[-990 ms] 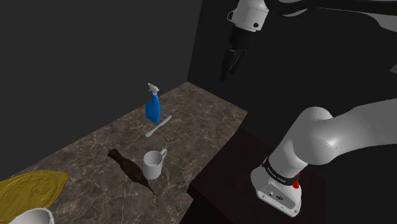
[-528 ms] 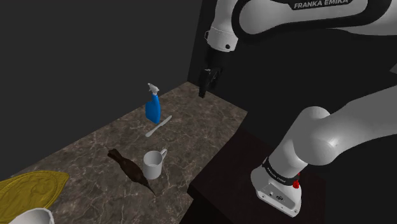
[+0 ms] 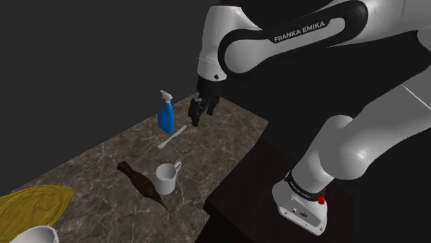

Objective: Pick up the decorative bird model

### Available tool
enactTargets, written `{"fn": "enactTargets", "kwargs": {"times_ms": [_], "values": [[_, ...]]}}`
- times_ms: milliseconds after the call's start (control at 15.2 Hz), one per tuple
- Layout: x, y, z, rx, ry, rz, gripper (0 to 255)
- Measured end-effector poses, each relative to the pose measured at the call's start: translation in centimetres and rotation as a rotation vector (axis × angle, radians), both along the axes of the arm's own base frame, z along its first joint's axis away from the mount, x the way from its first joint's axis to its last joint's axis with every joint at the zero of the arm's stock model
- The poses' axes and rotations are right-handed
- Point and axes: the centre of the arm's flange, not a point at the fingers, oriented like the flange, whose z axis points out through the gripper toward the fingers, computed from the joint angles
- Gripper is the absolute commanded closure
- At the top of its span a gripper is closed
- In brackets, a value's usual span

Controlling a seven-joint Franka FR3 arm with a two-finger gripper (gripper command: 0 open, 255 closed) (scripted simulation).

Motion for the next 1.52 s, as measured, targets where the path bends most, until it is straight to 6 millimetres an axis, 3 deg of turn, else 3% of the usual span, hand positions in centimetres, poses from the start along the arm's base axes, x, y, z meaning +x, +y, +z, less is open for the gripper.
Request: {"fn": "enactTargets", "kwargs": {"times_ms": [1518], "values": [[10.6, 17.7, -23.0, -0.002, 0.040, -0.002, 0]]}}
